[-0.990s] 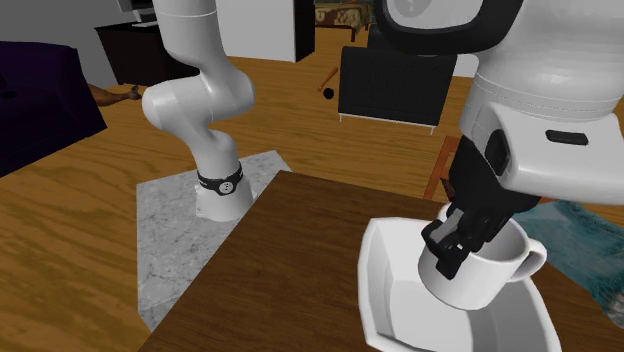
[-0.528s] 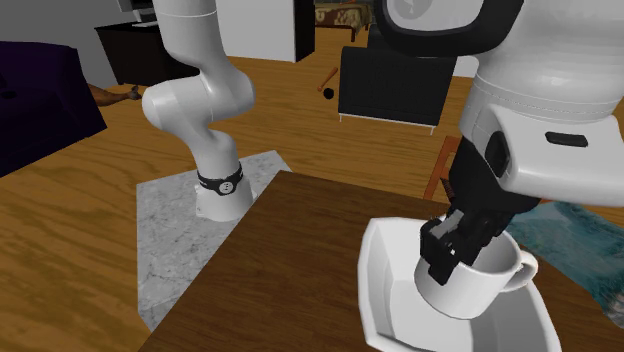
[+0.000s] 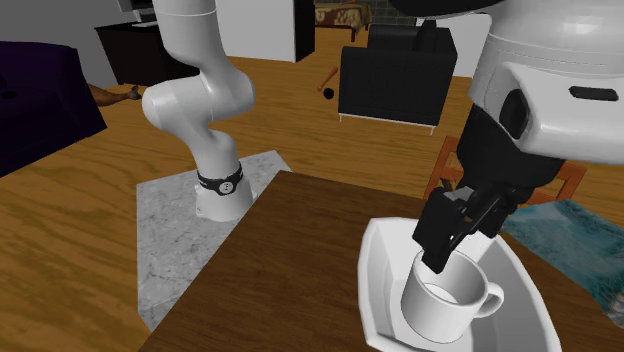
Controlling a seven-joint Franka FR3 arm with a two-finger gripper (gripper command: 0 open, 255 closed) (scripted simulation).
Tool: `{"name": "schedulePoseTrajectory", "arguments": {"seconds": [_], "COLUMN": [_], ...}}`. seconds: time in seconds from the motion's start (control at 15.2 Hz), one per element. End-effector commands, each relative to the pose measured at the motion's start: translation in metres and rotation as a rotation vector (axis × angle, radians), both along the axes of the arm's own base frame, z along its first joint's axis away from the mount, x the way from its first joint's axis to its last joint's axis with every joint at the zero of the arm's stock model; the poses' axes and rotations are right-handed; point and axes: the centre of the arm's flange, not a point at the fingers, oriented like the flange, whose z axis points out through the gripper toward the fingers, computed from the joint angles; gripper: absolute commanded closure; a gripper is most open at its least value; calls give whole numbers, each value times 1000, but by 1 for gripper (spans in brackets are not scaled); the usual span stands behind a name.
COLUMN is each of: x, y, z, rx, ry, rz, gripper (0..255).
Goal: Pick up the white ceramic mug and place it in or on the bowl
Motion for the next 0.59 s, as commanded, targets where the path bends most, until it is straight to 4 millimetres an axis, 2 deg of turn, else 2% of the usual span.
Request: {"name": "schedulePoseTrajectory", "arguments": {"seconds": [0.0, 0.53], "x": [0, 0], "y": [2, 2], "z": [21, 21], "rx": [0, 0], "ry": [1, 1], "rz": [0, 0], "gripper": [0, 0]}}
